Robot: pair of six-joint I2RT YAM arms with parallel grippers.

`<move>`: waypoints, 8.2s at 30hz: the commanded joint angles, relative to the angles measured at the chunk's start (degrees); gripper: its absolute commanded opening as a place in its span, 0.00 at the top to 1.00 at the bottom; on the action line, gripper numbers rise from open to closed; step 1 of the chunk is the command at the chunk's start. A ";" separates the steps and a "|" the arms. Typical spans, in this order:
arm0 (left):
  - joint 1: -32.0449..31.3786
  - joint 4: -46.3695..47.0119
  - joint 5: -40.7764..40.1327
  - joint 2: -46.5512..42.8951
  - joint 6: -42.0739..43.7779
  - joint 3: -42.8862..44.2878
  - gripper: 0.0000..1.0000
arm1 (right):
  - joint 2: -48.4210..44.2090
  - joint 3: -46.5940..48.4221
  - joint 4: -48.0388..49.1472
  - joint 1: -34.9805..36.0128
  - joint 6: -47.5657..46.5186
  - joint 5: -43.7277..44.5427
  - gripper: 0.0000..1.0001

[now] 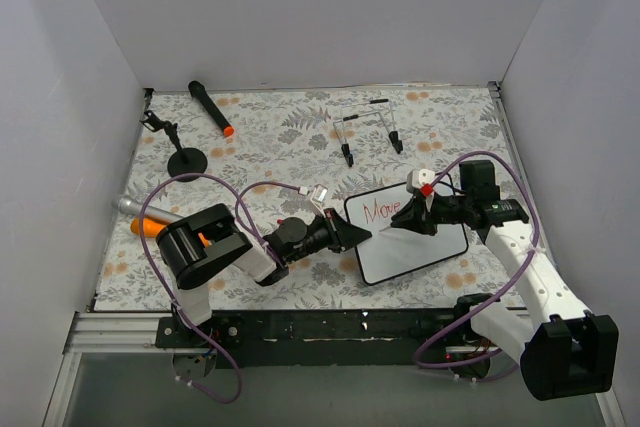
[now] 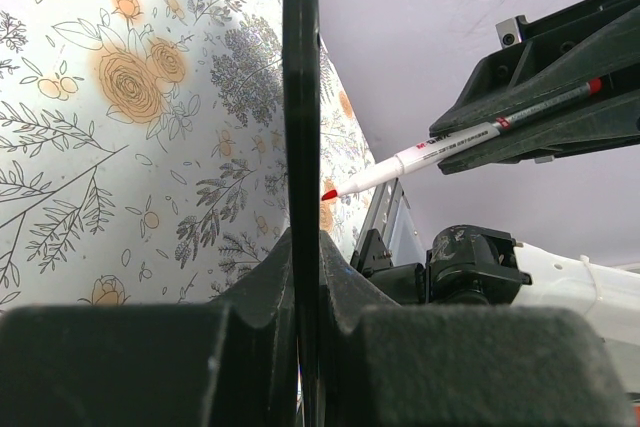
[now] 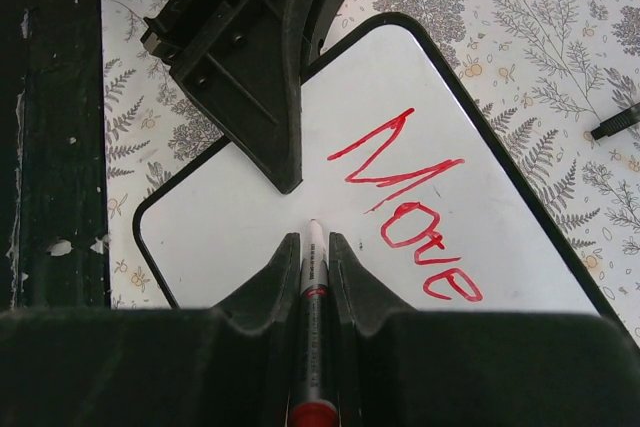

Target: Write a sentence on the whiteboard

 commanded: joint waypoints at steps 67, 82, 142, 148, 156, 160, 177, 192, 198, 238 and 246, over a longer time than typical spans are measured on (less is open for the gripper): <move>-0.99 7.80 0.68 -0.45 0.07 1.36 1.00 | 2.29 5.11 -3.34 1.93 -0.97 0.38 0.99; -1.08 8.59 0.60 -0.01 0.07 0.92 1.00 | 1.76 3.62 -0.44 1.93 1.67 2.05 0.99; -1.08 8.68 0.95 0.08 0.07 1.19 1.00 | 1.76 2.03 4.22 2.28 7.29 9.87 0.99; -1.08 8.77 0.86 -0.10 0.16 0.92 1.00 | 1.41 1.68 4.48 1.93 7.47 11.54 0.99; -1.17 8.85 0.60 -0.36 0.16 0.66 1.00 | 1.32 1.33 3.61 1.58 6.86 12.42 0.99; -1.16 8.68 0.33 -0.63 0.42 0.57 1.00 | 0.89 1.33 1.94 1.23 5.45 12.86 0.99; -1.17 8.42 0.25 -0.72 0.34 0.75 1.00 | -0.43 0.10 -6.23 0.96 -0.96 9.26 0.99; -1.17 8.68 0.60 -0.10 0.25 1.01 1.00 | 1.85 1.24 -7.21 1.58 -1.41 3.81 0.99; -1.17 8.77 0.68 -0.01 0.25 1.01 1.00 | 2.82 2.21 -5.36 1.76 0.53 3.11 0.99; -1.16 9.47 0.68 -0.10 0.25 0.22 1.00 | 0.09 1.07 -6.33 -8.36 -1.50 -2.52 0.99; -1.08 9.12 0.68 0.07 0.25 0.57 1.00 | 0.18 0.54 -2.46 -7.56 1.75 -2.08 0.99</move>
